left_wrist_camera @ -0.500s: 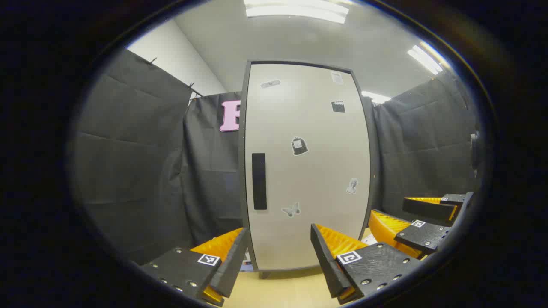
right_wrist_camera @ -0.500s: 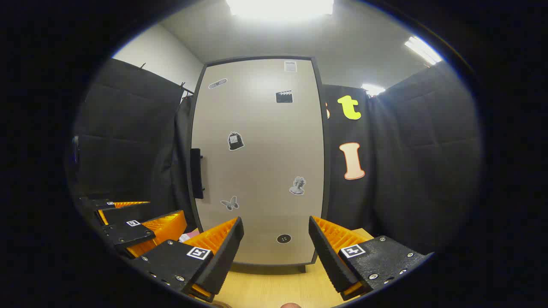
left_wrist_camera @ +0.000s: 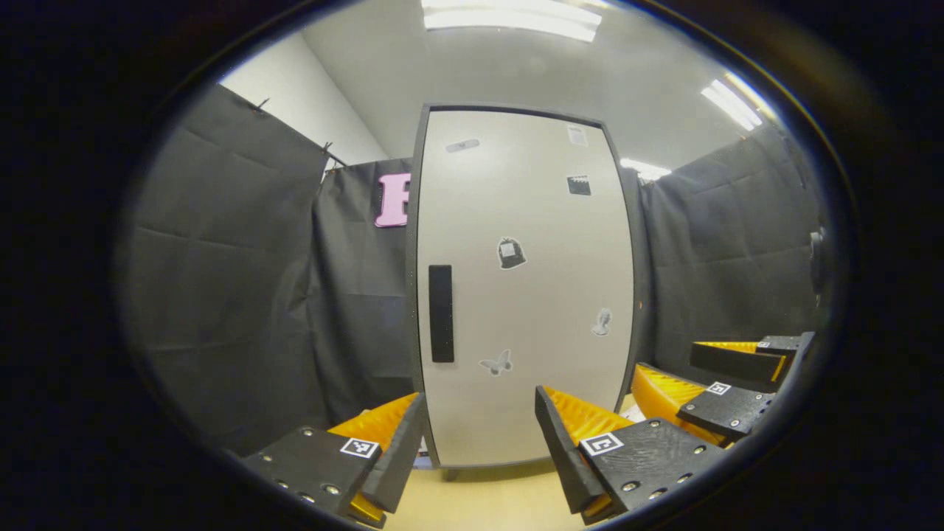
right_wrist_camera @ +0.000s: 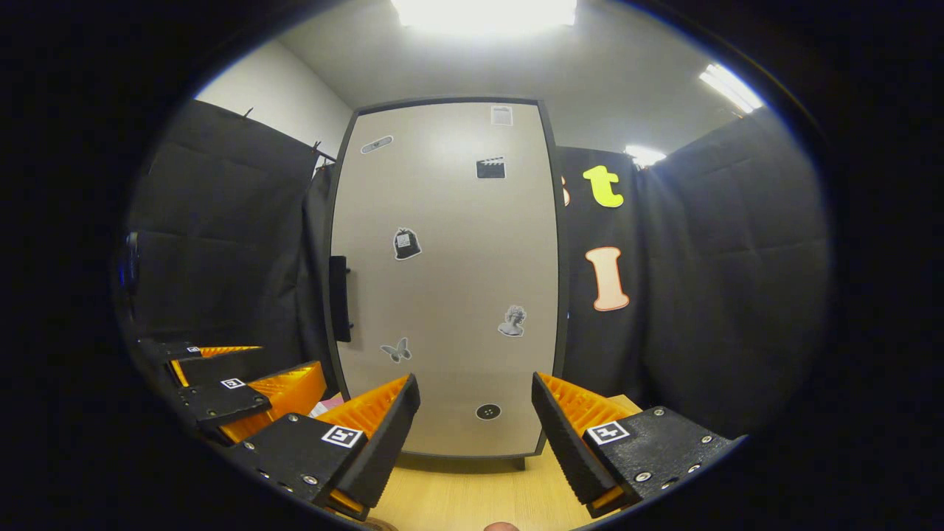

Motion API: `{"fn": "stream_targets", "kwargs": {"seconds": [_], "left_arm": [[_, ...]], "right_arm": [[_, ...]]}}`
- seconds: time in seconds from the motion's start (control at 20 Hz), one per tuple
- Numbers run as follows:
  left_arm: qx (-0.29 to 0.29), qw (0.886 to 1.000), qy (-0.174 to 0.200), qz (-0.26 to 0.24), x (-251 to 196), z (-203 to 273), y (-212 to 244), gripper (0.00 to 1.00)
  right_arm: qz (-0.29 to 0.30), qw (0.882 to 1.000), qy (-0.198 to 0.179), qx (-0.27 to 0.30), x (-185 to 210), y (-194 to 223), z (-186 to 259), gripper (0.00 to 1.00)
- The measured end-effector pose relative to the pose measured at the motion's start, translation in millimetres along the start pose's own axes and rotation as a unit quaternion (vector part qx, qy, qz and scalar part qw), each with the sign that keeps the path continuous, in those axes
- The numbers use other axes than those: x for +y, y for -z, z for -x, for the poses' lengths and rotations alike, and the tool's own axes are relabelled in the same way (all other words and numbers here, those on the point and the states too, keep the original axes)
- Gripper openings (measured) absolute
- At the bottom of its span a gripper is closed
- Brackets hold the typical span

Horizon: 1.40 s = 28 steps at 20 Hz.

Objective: Open the cabinet door with the right hand, grasp the bottle in the cabinet with the left hand and place it on the coaster, then close the cabinet door with the right hand.

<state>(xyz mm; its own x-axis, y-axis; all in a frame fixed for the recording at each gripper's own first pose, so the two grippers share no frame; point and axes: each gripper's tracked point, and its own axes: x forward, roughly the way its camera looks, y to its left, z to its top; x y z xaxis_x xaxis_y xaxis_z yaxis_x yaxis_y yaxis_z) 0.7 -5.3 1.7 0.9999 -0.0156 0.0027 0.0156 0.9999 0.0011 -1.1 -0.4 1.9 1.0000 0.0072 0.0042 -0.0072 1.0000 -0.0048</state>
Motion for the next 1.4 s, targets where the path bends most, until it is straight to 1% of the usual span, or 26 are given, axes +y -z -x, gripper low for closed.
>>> {"fn": "stream_targets", "kwargs": {"seconds": [0.25,0.3,0.35,0.4,0.45,0.5,0.55,0.6,0.65,0.9,1.0,1.05,1.1,1.2,1.25,1.3,1.4], "left_arm": [[-0.003,1.0,0.0,-0.002,-0.4,0.0,-3.4,0.83],[-0.003,1.0,0.0,-0.001,-0.1,-0.1,-3.3,0.83],[-0.003,1.0,0.0,0.0,0.0,0.2,-3.8,0.83],[-0.004,1.0,0.001,0.001,-0.2,-1.3,-3.3,0.83],[-0.005,1.0,0.003,0.002,-0.8,-1.1,-3.6,0.83],[-0.005,1.0,0.003,0.002,-0.7,-0.5,-3.4,0.83],[-0.005,1.0,0.003,0.001,0.3,-0.7,-3.1,0.83],[-0.005,1.0,0.003,0.001,-0.1,-1.5,-2.8,0.83],[-0.005,1.0,0.003,0.002,-0.3,-2.1,-2.9,0.83],[-0.004,1.0,0.001,0.002,5.7,-4.9,-1.6,0.83],[-0.005,1.0,0.008,0.006,6.3,-3.9,-1.0,0.83],[-0.006,1.0,0.01,0.008,9.0,-2.6,-1.3,0.91],[-0.006,1.0,0.01,0.008,13.4,-0.9,-0.9,0.83],[-0.006,1.0,0.005,0.01,24.4,4.0,3.1,0.83],[-0.005,1.0,0.001,0.011,31.5,6.4,5.7,0.93],[-0.005,1.0,-0.001,0.014,36.1,9.0,8.7,0.88],[-0.006,1.0,-0.01,0.017,51.0,15.2,14.5,0.88]], "right_arm": [[-0.002,1.0,-0.001,0.0,-1.1,-0.8,0.6,0.94],[-0.002,1.0,-0.001,0.001,-1.3,-0.8,0.4,0.92],[-0.002,1.0,0.0,0.001,-1.2,-0.2,0.1,0.92],[-0.001,1.0,0.001,0.001,-1.4,-0.3,-0.3,0.94],[-0.001,1.0,0.001,0.002,-1.4,1.0,0.0,0.94],[0.0,1.0,0.0,0.003,-0.7,1.7,0.1,0.92],[0.0,1.0,0.001,0.003,-1.1,2.0,-0.5,0.94],[0.001,1.0,0.0,0.003,-1.0,1.6,-1.0,0.92],[0.001,1.0,0.0,0.003,-0.9,1.9,-1.7,0.94],[0.003,1.0,-0.001,0.003,1.1,0.8,-6.8,0.94],[0.002,1.0,-0.003,0.003,3.3,-0.4,-10.6,0.94],[0.003,1.0,-0.005,0.003,5.7,-0.7,-12.4,0.94],[0.003,1.0,-0.007,0.003,8.0,-2.3,-14.2,0.94],[0.003,1.0,-0.014,0.003,15.5,-4.9,-18.5,0.94],[0.002,1.0,-0.016,0.003,18.6,-6.1,-20.7,0.94],[0.001,1.0,-0.019,0.001,22.7,-8.5,-23.3,0.94],[0.004,1.0,-0.026,-0.002,32.0,-11.9,-27.3,0.94]]}}
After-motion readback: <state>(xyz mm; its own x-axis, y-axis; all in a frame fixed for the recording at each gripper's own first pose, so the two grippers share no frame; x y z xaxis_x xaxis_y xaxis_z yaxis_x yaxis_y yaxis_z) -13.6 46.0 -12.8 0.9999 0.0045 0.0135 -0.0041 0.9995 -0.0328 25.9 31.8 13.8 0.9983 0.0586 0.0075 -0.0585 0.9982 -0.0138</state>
